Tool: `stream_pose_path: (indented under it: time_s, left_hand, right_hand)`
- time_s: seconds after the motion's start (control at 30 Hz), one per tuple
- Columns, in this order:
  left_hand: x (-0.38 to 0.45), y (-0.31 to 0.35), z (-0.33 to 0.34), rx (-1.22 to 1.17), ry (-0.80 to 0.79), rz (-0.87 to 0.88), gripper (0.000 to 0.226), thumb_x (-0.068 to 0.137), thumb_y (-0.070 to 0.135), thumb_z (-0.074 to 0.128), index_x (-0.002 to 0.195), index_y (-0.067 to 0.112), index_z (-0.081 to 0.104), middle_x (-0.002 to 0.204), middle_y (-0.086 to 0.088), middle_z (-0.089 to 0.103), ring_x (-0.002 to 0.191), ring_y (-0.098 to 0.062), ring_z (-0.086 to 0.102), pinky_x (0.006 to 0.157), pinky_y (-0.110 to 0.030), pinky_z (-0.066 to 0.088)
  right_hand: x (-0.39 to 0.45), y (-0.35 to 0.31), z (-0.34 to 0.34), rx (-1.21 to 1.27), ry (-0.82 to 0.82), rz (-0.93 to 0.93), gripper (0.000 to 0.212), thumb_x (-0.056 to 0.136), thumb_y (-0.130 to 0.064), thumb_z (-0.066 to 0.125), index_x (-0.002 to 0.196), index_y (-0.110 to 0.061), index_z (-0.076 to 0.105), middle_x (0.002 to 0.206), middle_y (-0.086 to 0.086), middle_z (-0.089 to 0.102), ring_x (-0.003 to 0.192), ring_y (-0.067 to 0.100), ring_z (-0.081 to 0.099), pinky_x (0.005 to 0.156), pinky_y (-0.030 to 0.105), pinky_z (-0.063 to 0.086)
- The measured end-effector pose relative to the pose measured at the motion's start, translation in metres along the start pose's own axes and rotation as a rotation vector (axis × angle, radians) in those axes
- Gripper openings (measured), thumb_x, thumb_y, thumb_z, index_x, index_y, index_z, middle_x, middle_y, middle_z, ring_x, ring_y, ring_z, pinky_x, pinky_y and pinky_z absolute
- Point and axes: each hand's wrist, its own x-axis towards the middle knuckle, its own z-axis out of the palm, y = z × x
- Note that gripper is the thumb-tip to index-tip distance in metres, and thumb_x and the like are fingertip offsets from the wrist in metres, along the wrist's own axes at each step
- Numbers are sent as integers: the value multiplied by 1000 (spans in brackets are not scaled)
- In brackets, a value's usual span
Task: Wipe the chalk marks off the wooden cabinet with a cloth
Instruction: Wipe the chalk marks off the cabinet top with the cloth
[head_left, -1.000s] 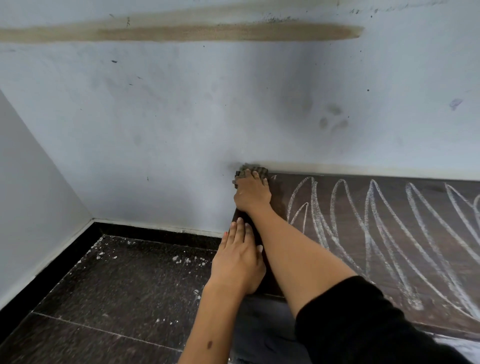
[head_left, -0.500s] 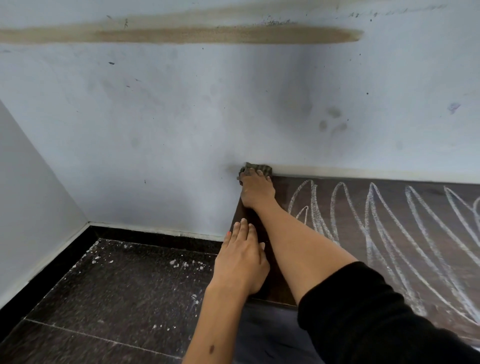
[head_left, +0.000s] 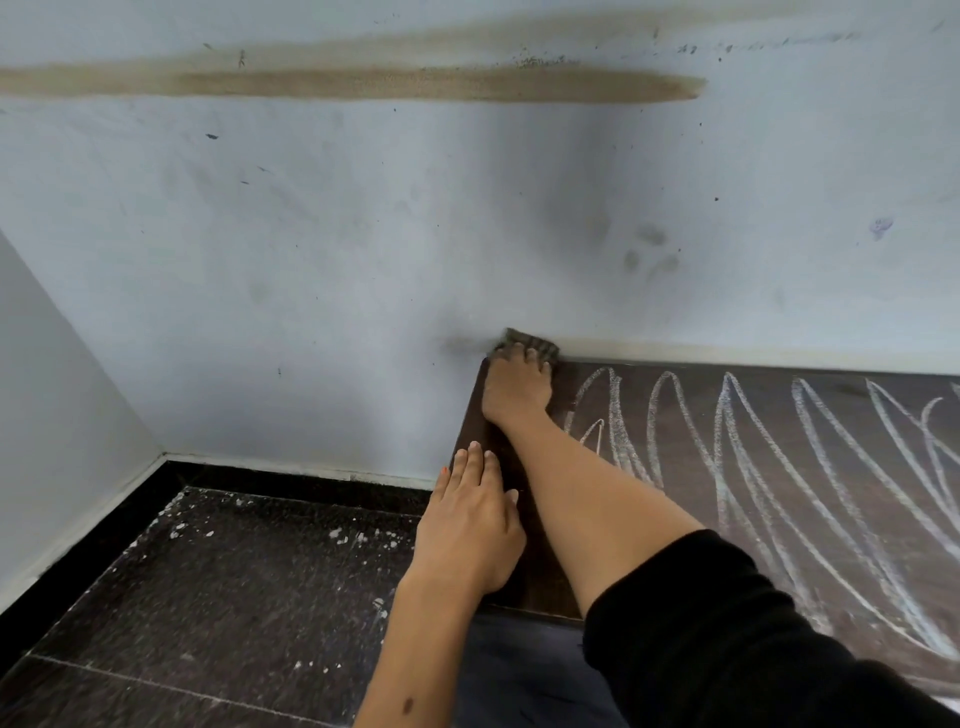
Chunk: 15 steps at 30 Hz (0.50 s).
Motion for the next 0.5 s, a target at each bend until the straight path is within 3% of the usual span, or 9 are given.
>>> stream_pose_path:
  time_s: [0.13,0.37,0.5]
  left_hand:
    - [2,10,4,-4,-24,20,55,102,29,23,150,7,5,158,-9,-2,146,-17,-5,116,-29,-3]
    - [5,12,3,-23,-31,1,54,103,28,21,150,8,5,158,-8,-3,146,-17,-5,116,-29,-4]
    - [3,3,-7,-37,-11,-15,54,103,29,20,150,7,5,158,-8,-4,146,-17,-5,116,-29,-4]
  right_hand:
    - [3,2,3,17,-70,-127,56,95,-16,40,148,-15,23,157,10,13,145,27,11,118,44,12]
    - [7,50,-10,60,-5,63,51,94,-15,39,144,-18,33,154,8,22,144,26,14,116,49,14]
    - [4,50,-13,61,-26,45,53,94,-14,39,146,-16,30,156,10,17,144,28,12,117,48,11]
